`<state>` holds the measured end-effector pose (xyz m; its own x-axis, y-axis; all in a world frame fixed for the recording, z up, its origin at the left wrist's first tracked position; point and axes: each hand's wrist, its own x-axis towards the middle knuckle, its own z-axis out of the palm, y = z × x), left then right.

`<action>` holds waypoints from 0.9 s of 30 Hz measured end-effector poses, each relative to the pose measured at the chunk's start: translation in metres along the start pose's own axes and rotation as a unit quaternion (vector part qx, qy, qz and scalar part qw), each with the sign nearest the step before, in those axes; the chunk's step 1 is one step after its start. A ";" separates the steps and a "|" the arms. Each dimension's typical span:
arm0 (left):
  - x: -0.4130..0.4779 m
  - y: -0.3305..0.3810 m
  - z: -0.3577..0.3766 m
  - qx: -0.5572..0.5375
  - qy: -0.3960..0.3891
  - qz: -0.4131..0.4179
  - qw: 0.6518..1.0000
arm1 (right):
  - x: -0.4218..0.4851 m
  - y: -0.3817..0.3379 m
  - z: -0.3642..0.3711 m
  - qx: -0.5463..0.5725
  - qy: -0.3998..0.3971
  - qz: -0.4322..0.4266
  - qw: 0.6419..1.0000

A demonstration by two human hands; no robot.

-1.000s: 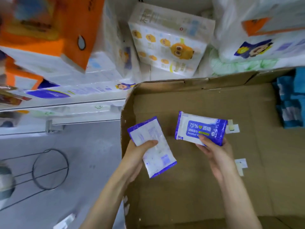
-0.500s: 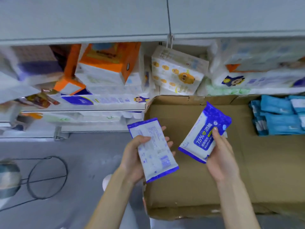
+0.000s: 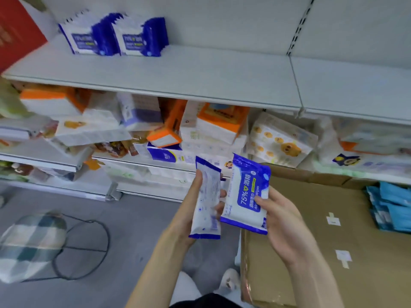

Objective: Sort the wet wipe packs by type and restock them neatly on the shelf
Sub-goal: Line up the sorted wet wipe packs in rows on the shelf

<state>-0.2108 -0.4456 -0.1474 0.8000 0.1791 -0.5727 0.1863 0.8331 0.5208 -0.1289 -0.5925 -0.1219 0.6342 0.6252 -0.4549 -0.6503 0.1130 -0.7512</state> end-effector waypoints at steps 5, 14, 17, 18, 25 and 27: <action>-0.021 0.053 -0.042 0.067 0.106 0.049 0.991 | 0.015 0.015 0.068 -0.016 0.046 -0.060 0.997; -0.055 0.168 -0.131 0.118 0.135 0.136 0.974 | 0.055 0.039 0.181 0.002 0.123 -0.093 0.988; -0.062 0.197 -0.144 0.114 0.134 0.161 0.971 | 0.064 0.038 0.211 -0.003 0.128 -0.111 0.985; -0.063 0.205 -0.148 0.114 0.135 0.166 0.970 | 0.067 0.037 0.219 -0.004 0.135 -0.116 0.984; -0.052 0.241 -0.168 0.060 0.171 0.165 0.969 | 0.097 0.025 0.254 -0.016 0.145 -0.123 0.982; -0.047 0.250 -0.170 0.064 0.170 0.163 0.970 | 0.113 0.022 0.259 -0.036 0.157 -0.139 0.977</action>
<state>-0.2988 -0.1570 -0.0982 0.5982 0.6017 -0.5293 0.0426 0.6357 0.7708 -0.1796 -0.3196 -0.0656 0.8868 0.3090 -0.3436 -0.4102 0.1839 -0.8933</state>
